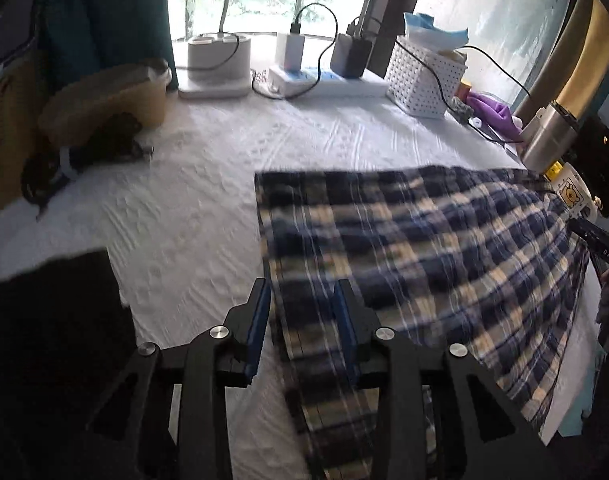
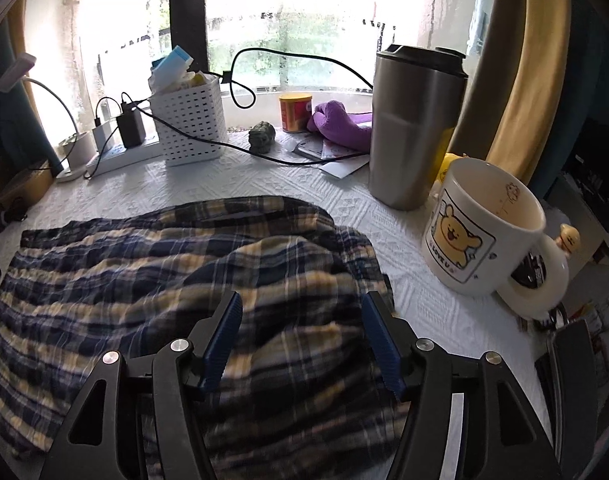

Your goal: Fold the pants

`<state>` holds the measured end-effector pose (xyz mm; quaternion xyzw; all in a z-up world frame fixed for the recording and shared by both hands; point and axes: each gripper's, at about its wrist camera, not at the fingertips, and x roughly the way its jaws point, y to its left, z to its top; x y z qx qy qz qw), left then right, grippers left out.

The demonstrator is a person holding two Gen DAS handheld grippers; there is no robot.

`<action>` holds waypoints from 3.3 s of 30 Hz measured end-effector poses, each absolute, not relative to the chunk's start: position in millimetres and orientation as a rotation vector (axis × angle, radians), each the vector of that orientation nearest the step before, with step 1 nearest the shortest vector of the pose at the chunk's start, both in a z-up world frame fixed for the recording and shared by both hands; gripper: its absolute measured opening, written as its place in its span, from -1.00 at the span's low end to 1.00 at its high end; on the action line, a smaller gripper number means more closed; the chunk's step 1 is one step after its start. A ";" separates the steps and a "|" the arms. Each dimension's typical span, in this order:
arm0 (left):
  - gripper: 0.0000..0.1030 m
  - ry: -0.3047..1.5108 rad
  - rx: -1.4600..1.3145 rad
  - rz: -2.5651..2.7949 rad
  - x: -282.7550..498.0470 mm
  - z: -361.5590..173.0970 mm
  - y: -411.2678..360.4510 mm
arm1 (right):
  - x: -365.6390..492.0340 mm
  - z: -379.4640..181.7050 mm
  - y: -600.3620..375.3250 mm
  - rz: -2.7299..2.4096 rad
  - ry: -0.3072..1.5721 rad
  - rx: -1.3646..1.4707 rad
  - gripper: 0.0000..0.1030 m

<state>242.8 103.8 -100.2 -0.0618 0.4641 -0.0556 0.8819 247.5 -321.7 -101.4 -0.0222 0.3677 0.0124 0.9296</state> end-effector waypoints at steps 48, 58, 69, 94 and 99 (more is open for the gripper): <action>-0.48 0.966 -0.111 -0.407 157.2 -103.9 -22.0 | 183.2 -140.5 -286.9 0.045 0.860 -0.132 0.51; -0.48 0.984 -0.010 -0.386 128.7 -113.9 -31.7 | 156.6 -141.2 -303.4 0.033 0.852 -0.090 0.52; -0.40 0.913 -0.068 -0.319 131.3 -94.1 1.5 | 133.3 -136.6 -331.0 0.020 0.831 0.051 0.61; 0.07 0.905 -0.149 -0.033 190.2 -82.5 66.5 | 202.0 -134.0 -348.3 0.061 0.846 0.209 0.92; 0.07 0.929 -0.145 -0.044 198.0 -90.9 65.0 | 201.8 -132.8 -356.7 0.066 0.829 0.289 0.92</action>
